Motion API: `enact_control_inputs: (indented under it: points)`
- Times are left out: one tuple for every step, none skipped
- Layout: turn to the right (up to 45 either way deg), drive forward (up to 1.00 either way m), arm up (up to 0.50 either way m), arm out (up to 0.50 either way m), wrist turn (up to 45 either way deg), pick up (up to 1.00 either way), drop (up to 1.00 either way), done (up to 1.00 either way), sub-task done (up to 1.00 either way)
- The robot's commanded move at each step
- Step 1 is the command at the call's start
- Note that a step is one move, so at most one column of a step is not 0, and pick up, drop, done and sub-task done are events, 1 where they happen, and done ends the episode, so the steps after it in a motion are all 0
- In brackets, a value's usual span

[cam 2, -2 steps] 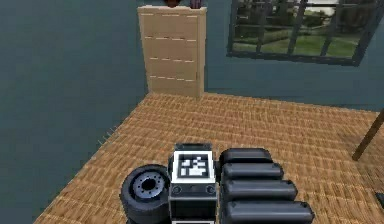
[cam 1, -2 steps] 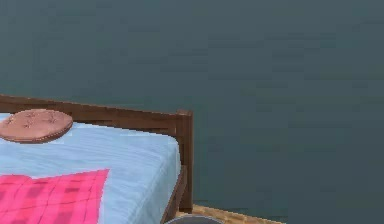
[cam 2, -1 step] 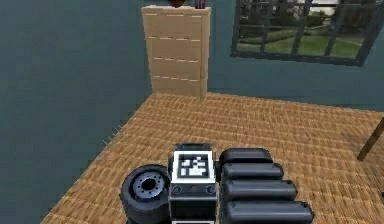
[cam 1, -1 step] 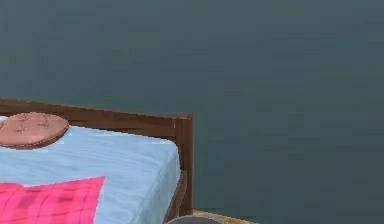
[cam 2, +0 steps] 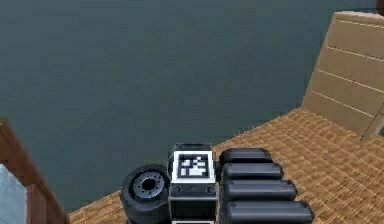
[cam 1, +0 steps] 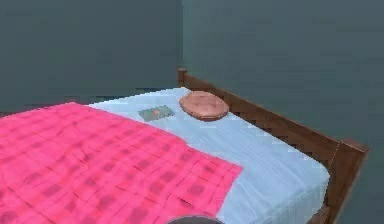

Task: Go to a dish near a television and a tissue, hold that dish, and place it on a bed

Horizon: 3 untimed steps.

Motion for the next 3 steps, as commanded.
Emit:
enact_control_inputs:
  points:
    - [-45.0, 0.0, 0.0, 0.0, 0.0, 0.0, 0.0, 0.0, 0.0]
    - [-45.0, 0.0, 0.0, 0.0, 0.0, 0.0, 0.0, 0.0, 0.0]
    - [-18.0, 0.0, 0.0, 0.0, 0.0, 0.0, 0.0, 0.0, 0.0]
